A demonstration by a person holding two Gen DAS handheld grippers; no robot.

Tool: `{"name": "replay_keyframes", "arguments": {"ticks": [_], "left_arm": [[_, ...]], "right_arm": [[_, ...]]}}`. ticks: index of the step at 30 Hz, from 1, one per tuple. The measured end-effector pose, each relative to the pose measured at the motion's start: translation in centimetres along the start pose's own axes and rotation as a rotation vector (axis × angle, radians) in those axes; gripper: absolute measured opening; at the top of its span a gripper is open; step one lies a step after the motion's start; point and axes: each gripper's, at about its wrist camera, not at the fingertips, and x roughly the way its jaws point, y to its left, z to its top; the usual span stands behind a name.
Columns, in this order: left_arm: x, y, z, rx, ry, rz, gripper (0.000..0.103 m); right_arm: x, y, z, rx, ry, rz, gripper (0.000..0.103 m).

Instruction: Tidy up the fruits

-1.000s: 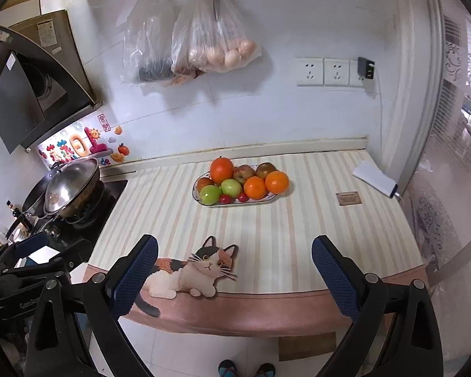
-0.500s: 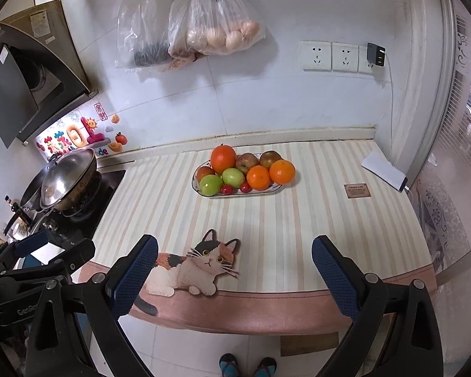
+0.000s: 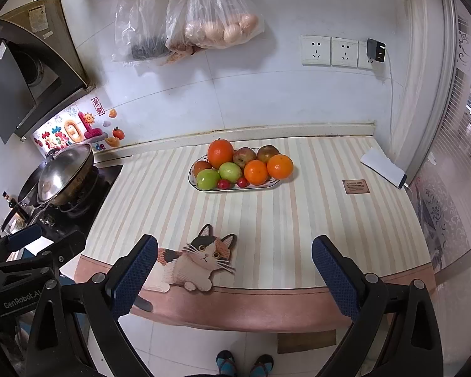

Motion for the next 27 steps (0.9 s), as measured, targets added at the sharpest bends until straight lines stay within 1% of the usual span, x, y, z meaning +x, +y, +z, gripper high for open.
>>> {"name": "replay_keyframes", "arguments": {"ticks": [13, 21, 27], "left_arm": [[-0.2, -0.1, 0.0, 0.001, -0.006, 0.006, 0.100], [-1.0, 0.2, 0.0, 0.005, -0.024, 0.029, 0.100], [-1.3, 0.4, 0.0, 0.003, -0.037, 0.032, 0.100]], "right_arm": [[-0.2, 0.1, 0.0, -0.003, -0.005, -0.003, 0.101], [-0.9, 0.1, 0.0, -0.033, -0.022, -0.044, 0.101], [-1.4, 0.2, -0.1, -0.035, -0.027, -0.049, 0.101]]}}
